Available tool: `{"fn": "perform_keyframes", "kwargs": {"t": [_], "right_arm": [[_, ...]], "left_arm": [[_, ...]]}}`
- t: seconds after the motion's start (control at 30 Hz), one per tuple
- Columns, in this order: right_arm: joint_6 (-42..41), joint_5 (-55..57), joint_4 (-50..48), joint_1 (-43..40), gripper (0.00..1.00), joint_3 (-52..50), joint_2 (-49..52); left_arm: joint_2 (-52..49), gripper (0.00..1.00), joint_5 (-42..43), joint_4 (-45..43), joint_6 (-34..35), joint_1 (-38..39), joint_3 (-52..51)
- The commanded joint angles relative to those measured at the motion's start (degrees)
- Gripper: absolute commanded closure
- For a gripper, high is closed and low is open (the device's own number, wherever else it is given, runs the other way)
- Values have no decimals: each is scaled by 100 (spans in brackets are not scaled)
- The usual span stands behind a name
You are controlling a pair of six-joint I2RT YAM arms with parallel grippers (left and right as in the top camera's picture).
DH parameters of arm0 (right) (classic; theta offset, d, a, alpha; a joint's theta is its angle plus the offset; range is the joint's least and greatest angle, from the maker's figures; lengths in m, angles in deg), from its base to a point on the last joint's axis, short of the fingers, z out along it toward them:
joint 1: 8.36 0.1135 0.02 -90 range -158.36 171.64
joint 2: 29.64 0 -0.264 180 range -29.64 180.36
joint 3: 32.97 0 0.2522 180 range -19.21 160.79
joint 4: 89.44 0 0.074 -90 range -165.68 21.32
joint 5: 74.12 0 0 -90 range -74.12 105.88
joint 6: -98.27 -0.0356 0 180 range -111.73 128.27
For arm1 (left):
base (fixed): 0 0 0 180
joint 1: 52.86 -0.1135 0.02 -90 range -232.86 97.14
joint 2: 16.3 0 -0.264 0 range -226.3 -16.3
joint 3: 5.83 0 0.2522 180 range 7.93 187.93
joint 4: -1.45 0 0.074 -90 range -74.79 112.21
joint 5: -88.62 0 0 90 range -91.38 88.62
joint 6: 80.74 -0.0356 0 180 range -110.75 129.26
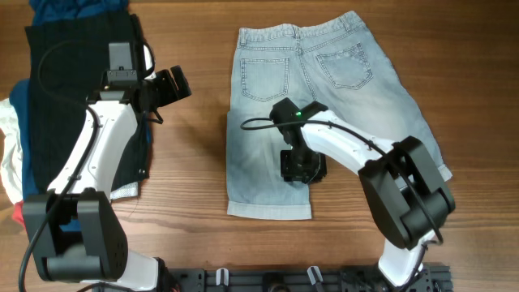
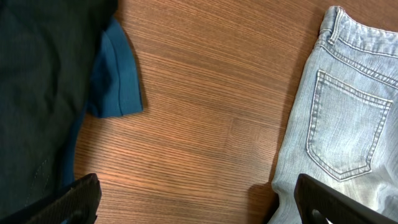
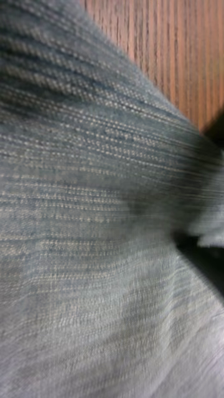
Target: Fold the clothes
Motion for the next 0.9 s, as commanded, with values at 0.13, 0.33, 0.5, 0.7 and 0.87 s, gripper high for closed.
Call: {"fn": "perform_keyframes", "kwargs": {"t": [0.13, 0.33, 0.5, 0.7, 0.87], "right_arm": [[-444, 70, -240, -116, 96, -997, -44], [-544, -514, -616, -811, 96, -1685, -44], [-490, -645, -728, -1674, 96, -1834, -46], [-96, -636, -992, -2813, 96, -1834, -79], [98, -310, -1054, -3685, 96, -1832, -455]], "left_arm": [[-48, 0, -15, 0, -33, -35, -44], [-48, 0, -15, -2, -33, -35, -44], [-48, 0, -28, -2, -33, -35, -44], [-48, 0, -101, -2, -33, -35, -44], [-48, 0, -98, -2, -33, -35, -44]]}}
